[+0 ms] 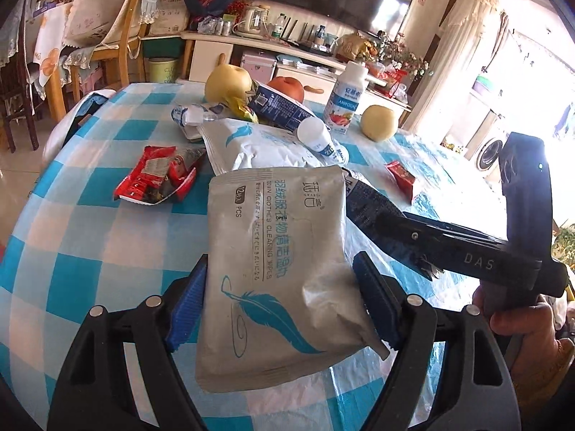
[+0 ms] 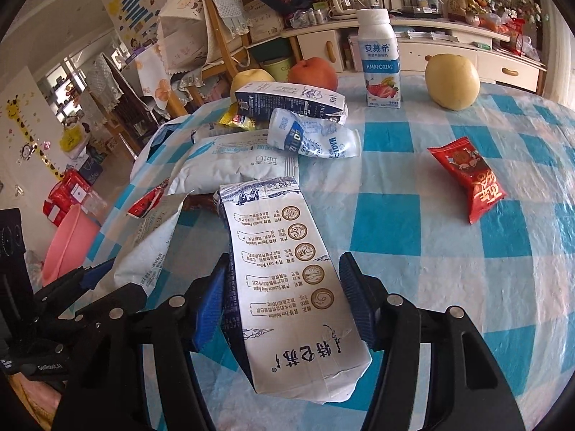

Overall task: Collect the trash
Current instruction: 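Carry the wipes pack and milk carton to the pink bucket and release both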

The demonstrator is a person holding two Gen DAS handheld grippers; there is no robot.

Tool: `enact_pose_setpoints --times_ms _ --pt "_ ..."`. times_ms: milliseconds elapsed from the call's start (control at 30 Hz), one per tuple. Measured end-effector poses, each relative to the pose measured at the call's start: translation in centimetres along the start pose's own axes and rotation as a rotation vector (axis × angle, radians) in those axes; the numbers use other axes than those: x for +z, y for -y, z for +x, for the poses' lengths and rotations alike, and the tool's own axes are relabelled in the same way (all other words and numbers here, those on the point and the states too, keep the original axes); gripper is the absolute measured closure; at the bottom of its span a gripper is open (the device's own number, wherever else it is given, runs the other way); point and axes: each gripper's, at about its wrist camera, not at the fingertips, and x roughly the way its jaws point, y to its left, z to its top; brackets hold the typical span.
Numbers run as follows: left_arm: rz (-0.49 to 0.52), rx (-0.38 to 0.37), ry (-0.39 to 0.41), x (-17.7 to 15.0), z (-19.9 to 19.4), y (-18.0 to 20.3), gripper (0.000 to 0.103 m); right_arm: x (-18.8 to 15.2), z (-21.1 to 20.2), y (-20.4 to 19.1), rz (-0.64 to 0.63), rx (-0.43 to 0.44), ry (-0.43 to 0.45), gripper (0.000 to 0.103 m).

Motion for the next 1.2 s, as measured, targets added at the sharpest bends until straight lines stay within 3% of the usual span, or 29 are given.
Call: enact_pose_setpoints --times_ms 333,500,667,867,1033,1200 --pt "-0.064 0.010 0.121 0.6 -4.2 -2.5 0.024 -0.8 -2.8 -2.4 0.098 0.078 0.062 0.042" --pt "-0.131 0.088 0.228 1.2 -6.9 -5.1 0.024 -0.2 -3.7 -5.5 0.110 0.142 0.093 0.042" --pt "-0.267 0.247 0.353 1.5 -10.4 -9.8 0.024 1.5 -3.0 -10.9 0.073 0.257 0.090 0.042" --pt "-0.498 0.542 0.474 1.2 -14.7 -16.1 0.024 4.4 -0.1 -20.4 -0.032 0.399 0.041 0.042" --pt "-0.719 0.717 0.471 0.5 -16.6 -21.8 0.024 6.2 3.1 -29.3 -0.141 0.488 -0.010 0.042" --pt "-0.847 0.799 0.433 -0.2 -17.5 -26.2 0.024 6.7 7.1 -36.8 -0.230 0.541 -0.079 0.042"
